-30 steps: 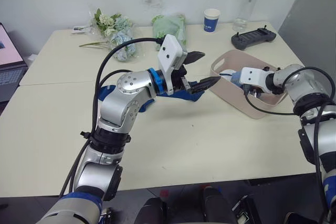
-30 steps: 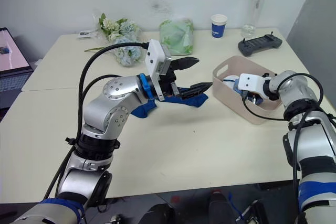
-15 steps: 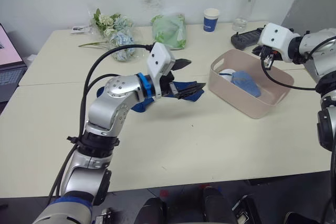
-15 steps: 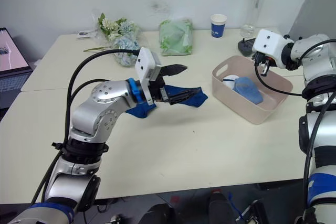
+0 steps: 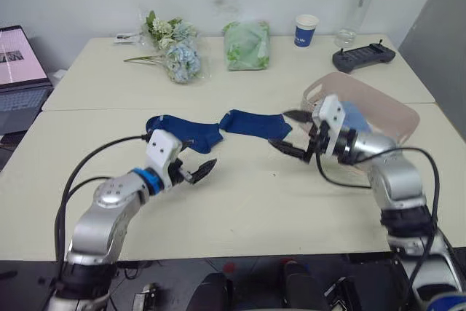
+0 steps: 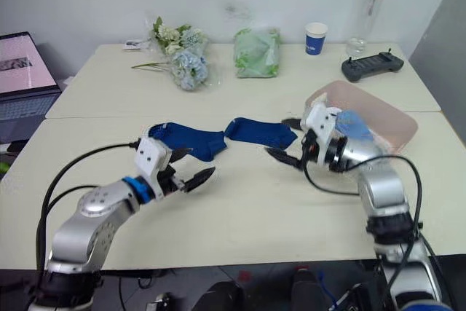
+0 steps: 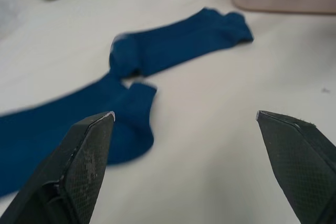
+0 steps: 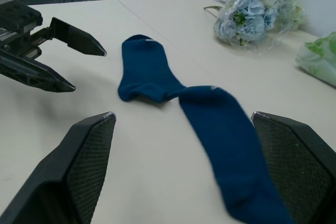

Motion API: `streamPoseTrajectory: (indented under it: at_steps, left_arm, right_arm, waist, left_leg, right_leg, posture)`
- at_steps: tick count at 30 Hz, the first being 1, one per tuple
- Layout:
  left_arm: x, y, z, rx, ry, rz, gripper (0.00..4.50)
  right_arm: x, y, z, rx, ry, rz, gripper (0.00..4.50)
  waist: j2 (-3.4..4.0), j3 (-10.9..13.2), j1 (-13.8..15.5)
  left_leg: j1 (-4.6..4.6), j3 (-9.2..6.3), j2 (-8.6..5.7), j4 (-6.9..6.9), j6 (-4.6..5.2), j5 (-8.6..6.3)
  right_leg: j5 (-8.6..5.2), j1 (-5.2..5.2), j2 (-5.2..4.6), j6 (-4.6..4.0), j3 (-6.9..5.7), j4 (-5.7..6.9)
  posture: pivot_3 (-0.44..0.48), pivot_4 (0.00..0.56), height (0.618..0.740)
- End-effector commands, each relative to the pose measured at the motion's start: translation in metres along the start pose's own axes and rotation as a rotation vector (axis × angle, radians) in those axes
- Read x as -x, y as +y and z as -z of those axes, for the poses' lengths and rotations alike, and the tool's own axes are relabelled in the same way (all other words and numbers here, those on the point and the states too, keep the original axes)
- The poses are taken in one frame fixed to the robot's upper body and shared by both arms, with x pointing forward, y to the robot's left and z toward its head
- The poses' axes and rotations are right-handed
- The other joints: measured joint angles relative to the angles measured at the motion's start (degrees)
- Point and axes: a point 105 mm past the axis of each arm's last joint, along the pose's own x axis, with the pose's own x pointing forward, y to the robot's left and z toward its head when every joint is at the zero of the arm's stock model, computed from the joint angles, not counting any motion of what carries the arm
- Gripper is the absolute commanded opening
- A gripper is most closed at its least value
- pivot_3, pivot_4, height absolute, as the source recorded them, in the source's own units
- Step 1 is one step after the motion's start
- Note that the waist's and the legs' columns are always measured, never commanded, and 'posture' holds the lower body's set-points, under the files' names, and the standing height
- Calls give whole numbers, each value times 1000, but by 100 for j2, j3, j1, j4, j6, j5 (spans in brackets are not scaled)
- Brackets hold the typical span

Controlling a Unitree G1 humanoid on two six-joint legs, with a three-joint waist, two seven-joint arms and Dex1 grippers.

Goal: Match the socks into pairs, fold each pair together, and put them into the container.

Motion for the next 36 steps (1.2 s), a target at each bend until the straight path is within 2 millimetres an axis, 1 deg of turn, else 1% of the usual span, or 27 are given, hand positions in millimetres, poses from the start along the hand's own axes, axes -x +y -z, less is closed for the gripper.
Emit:
streamPoseTrajectory:
  at_steps: [1,2,3,4,5,6,8,10,12,13,15,17,19,23,25,27,29,30,31,32,36]
  left_arm:
    - [16,-5,-1,-19,-43,-79,4500]
    - [21,-6,5,-10,-33,-106,4500]
    - [28,-11,17,22,-10,-133,4500]
    - [32,-15,26,43,6,-149,4500]
    - [35,-18,30,56,15,-156,4500]
    - [39,-21,34,53,23,-163,4500]
    - [44,-21,36,50,21,-187,4500]
    - [46,-20,36,51,17,-196,4500]
    - [46,-16,36,39,21,-208,4500]
    - [42,-13,35,21,22,-202,4500]
    - [29,0,28,-40,23,-202,4500]
    - [1,17,15,-107,0,-184,4500]
    - [-18,26,10,-150,-2,-164,4500]
    - [-42,37,11,-191,8,-149,4500]
    - [-57,41,16,-209,30,-129,4500]
    - [-64,45,19,-225,47,-130,4500]
    - [-68,48,19,-228,42,-134,4500]
    - [-68,51,18,-237,37,-150,4138]
    - [-69,53,17,-237,29,-162,3971]
    - [-69,54,17,-237,23,-170,3638]
    - [-72,50,12,-222,-10,-152,2377]
  right_arm:
    - [12,18,18,14,36,46,4476]
    - [17,22,29,-6,65,67,4476]
    - [25,27,45,-38,96,104,4476]
    - [31,31,55,-57,116,128,4476]
    - [34,33,59,-66,123,142,4476]
    - [38,36,62,-65,130,155,4476]
    - [41,33,59,-63,115,201,4476]
    - [42,31,55,-67,99,225,4476]
    - [41,30,54,-67,103,215,4476]
    - [38,29,54,-42,113,206,4476]
    - [30,22,48,-32,92,219,4476]
    - [22,19,37,-38,52,229,4476]
    - [19,21,33,-45,41,222,4476]
    - [16,25,30,-39,41,207,4476]
    - [14,29,25,-33,25,189,4476]
    - [13,31,20,-28,12,175,4476]
    - [13,35,16,-32,-4,152,4476]
    - [13,38,14,-42,-14,130,4500]
    - [14,41,13,-52,-20,113,4500]
    - [14,42,12,-59,-23,103,4500]
    - [18,39,15,-53,-9,117,4500]
  waist:
    - [-1,-3,-3]
    - [-2,-7,-10]
    - [-2,-7,-14]
    - [-3,-11,-15]
    - [-4,-12,-13]
    - [-4,-11,-15]
    - [-4,-11,-21]
    - [-4,-11,-20]
    - [-3,-11,-23]
    - [-5,-11,-26]
    - [-5,-10,-28]
    - [-10,-12,-3]
    - [-13,-13,37]
    - [-15,-19,13]
    - [-16,-19,-17]
    - [-17,-18,-34]
    - [-17,-18,-36]
    - [-17,-18,-38]
    - [-17,-18,-38]
    - [-17,-18,-38]
    - [-17,-18,-35]
  left_leg:
    - [2,2,2,-1,0,0]
    - [4,3,5,-4,0,0]
    - [10,8,7,-9,1,-1]
    - [10,9,9,-11,1,-1]
    - [13,12,11,-12,1,-2]
    - [15,16,11,-15,2,-2]
    - [22,25,12,-13,4,-3]
    - [45,28,12,-13,12,-7]
    - [95,27,11,-18,24,-15]
    - [117,27,11,-19,36,-26]
    - [121,27,10,-21,33,-26]
    - [122,27,12,-22,21,-22]
    - [110,16,8,-15,18,-21]
    - [110,20,6,-19,15,-24]
    - [100,22,7,-21,13,-26]
    - [98,21,6,-20,13,-26]
    - [99,21,8,-18,13,-26]
    - [100,21,8,-18,13,-26]
    - [101,20,8,-17,13,-26]
    - [101,20,9,-17,13,-26]
    - [100,18,8,-15,13,-26]
  right_leg:
    - [0,0,2,0,1,0]
    - [0,0,3,0,2,-1]
    - [0,2,4,0,5,-1]
    - [0,0,6,0,6,-1]
    - [-1,0,7,-1,9,-2]
    - [-1,1,8,-1,12,-2]
    - [3,5,11,-6,17,2]
    - [6,30,18,-11,16,-1]
    - [4,86,30,-10,13,-13]
    - [-3,112,38,-7,11,-19]
    - [-5,116,43,-7,10,-22]
    - [-5,116,47,-7,12,-25]
    - [-3,110,46,-10,0,-20]
    - [-5,106,45,-6,10,-30]
    - [-6,91,45,-5,11,-33]
    - [-5,88,45,-6,8,-28]
    - [-5,89,45,-6,10,-24]
    - [-5,90,45,-6,10,-23]
    - [-5,91,45,-6,10,-21]
    - [-5,91,45,-6,10,-21]
    - [-5,91,45,-6,9,-21]
  posture:
    - [0,150,740]
    - [0,150,740]
    - [0,150,740]
    - [0,150,740]
    - [0,150,740]
    - [0,150,740]
    - [0,150,740]
    - [0,150,740]
    - [0,150,740]
    - [0,150,740]
    - [0,150,740]
    - [0,150,740]
    - [0,150,740]
    - [0,150,740]
    - [0,150,740]
    - [0,150,740]
    - [0,150,740]
    - [0,150,740]
    - [0,150,740]
    - [0,150,740]
    - [0,150,740]
